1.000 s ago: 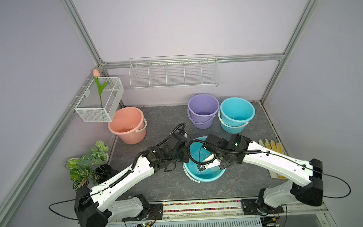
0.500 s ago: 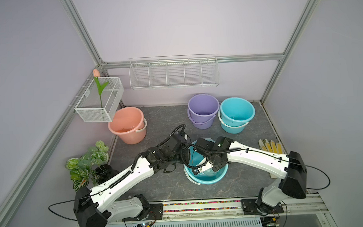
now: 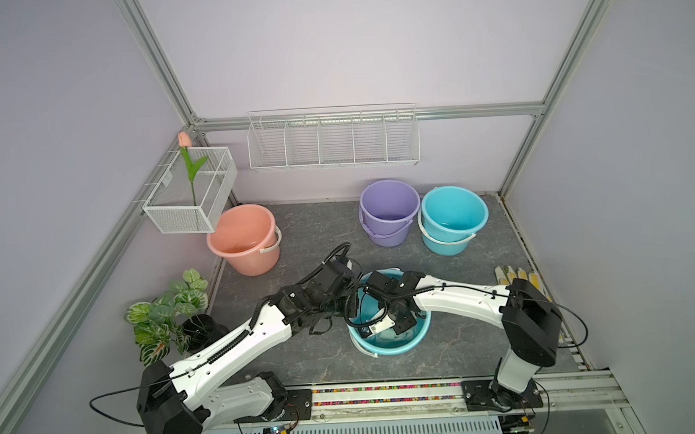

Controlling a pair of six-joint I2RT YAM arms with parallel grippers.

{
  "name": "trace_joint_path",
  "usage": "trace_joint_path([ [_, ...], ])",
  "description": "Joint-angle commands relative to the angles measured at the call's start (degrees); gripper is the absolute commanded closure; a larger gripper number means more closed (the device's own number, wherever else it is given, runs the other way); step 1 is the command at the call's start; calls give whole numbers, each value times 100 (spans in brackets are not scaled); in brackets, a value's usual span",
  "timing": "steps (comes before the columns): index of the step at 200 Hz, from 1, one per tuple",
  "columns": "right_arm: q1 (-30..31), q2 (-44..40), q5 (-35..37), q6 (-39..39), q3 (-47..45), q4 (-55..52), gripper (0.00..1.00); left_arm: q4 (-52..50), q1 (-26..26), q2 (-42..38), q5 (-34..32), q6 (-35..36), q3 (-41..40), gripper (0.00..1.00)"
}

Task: Wipe the inside of the bucket with a cloth
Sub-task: Wipe the dirt from the inside of the bucket.

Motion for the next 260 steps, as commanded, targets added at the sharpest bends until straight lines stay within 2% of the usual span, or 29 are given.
trace_joint_path([
  [1,-138,356,-496,194,-282,59,93,348,-82,-143,122,-54,35,100],
  [70,-187,-1498,-663,549,-150,-246,93,269,-84,-183,-64,-57,131,100],
  [130,-147,-2803,-518,1254,-62,-506,93,225,-85,-431,-352,-41,285,100],
  [215,40,-3338,333,2673,255,-754,93,536,-78,-963,-626,-481,-78,100],
  [260,199,-3371,1289,4305,641,-938,93,544,-80,-812,-278,-303,-71,100],
])
